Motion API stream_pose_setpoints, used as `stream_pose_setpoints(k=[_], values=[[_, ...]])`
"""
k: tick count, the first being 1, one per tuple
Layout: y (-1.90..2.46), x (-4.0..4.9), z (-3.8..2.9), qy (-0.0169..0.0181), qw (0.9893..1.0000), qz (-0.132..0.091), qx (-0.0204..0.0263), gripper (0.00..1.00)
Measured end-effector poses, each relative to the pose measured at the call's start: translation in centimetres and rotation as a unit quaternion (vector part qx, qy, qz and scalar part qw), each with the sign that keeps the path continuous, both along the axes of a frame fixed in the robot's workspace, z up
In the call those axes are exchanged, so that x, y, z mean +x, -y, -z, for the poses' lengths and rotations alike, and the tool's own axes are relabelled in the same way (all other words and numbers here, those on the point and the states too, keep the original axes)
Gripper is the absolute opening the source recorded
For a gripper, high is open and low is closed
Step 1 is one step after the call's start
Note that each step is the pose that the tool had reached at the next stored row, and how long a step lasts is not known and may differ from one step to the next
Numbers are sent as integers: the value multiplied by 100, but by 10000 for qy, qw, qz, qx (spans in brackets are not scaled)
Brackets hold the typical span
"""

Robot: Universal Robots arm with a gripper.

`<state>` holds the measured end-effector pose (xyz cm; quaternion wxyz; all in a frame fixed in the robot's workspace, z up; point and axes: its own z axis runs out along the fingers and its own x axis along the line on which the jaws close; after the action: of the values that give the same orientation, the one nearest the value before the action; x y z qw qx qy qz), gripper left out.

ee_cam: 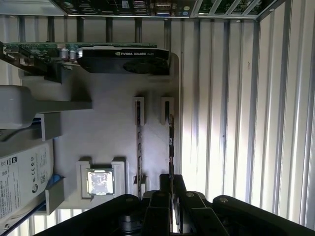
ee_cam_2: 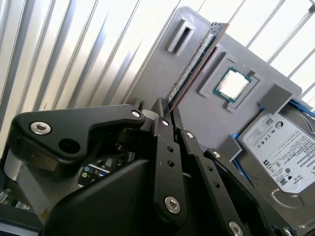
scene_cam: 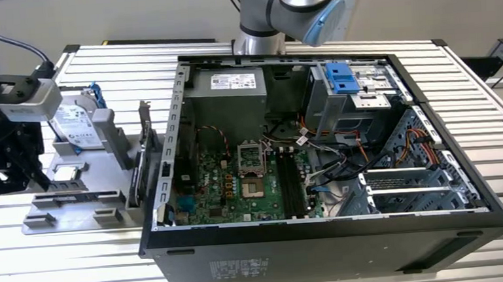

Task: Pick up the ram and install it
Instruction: 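Pick up the ram and move it above insertion slot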

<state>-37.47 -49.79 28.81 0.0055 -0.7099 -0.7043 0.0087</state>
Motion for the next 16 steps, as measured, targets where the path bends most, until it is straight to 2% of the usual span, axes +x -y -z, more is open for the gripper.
stream_pose_setpoints(k=[16], values=[[0, 0, -44, 0, 10000, 31, 0, 0]])
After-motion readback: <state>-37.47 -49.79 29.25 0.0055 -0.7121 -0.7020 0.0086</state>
